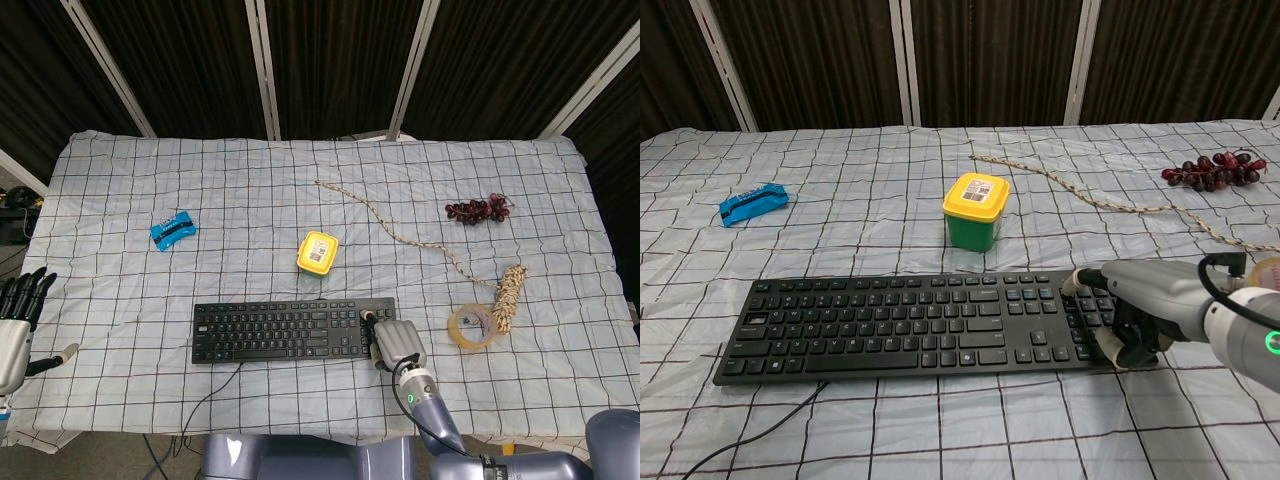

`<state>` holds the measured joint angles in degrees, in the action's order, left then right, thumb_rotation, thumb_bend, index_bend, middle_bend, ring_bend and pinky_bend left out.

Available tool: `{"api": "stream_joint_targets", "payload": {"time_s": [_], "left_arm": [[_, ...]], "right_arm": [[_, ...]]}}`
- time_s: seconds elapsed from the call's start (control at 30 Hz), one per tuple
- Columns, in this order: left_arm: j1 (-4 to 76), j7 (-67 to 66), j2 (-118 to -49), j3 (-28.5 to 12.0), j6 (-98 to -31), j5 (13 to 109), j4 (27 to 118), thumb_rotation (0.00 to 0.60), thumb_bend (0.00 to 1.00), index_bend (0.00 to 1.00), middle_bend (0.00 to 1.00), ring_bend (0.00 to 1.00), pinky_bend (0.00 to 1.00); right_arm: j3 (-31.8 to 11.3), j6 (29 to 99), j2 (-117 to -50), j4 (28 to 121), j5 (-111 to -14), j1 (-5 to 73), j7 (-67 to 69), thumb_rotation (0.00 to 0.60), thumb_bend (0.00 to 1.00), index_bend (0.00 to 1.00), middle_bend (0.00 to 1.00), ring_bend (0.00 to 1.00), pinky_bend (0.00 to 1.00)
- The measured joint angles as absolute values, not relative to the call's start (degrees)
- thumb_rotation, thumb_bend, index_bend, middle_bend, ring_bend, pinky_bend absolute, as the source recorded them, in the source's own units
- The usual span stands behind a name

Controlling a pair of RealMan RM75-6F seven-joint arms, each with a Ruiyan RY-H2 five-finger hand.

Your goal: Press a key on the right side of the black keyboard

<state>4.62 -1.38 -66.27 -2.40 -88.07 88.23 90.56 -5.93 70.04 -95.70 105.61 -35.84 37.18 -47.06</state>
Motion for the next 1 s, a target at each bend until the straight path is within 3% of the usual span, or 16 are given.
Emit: {"api": "stream_joint_targets", "payload": {"time_s": [0.33, 0.47, 0.63, 0.73, 0.8, 0.9, 1.0], "left_arm": [[4.56, -1.13, -66.37, -2.53, -88.48, 88.36, 90.55, 0.600, 0.05, 0.00, 0.00, 0.00, 0.00], [4.48, -0.52, -66.63, -2.67, -89.38, 88.95, 90.30, 0.600, 0.05, 0.00, 0.00, 0.00, 0.00], [4.39, 0.68, -67.10, -2.77, -90.24, 89.70, 89.40, 0.600, 0.05, 0.00, 0.00, 0.00, 0.00], [4.39, 0.74, -67.22, -2.60, -90.26, 89.98, 89.18, 0.600, 0.05, 0.00, 0.00, 0.00, 0.00], [4.37, 0.39, -67.26, -2.46, -90.28, 90.20, 89.25, 0.600, 0.05, 0.00, 0.00, 0.00, 0.00], [4.34, -0.27, -67.36, -2.28, -90.36, 90.53, 89.34, 0.600, 0.04, 0.00, 0.00, 0.00, 0.00], [4.30, -0.84, -67.47, -2.18, -90.49, 90.75, 89.37, 0.600, 0.05, 0.00, 0.00, 0.00, 0.00]], "right_arm": [[-5.76, 71.34, -95.59, 106.21, -36.70, 37.55, -47.02, 0.600, 0.61, 0.13, 0.91, 0.94, 0.85], [-6.11, 72.33, -95.25, 106.40, -39.26, 37.35, -45.93, 0.600, 0.55, 0.13, 0.89, 0.91, 0.81], [-6.73, 75.33, -93.80, 107.50, -47.10, 35.99, -41.68, 0.600, 0.49, 0.11, 0.67, 0.68, 0.67], [-6.34, 77.72, -91.34, 109.51, -53.40, 34.35, -38.64, 0.600, 0.42, 0.10, 0.45, 0.45, 0.61], [-5.32, 79.07, -88.62, 111.34, -57.77, 32.98, -36.57, 0.600, 0.37, 0.09, 0.29, 0.26, 0.43], [-2.70, 80.26, -82.92, 113.93, -65.06, 30.39, -31.55, 0.600, 0.32, 0.07, 0.12, 0.07, 0.22], [0.22, 81.42, -77.66, 115.06, -71.58, 27.69, -26.31, 0.600, 0.25, 0.02, 0.01, 0.00, 0.09]]}}
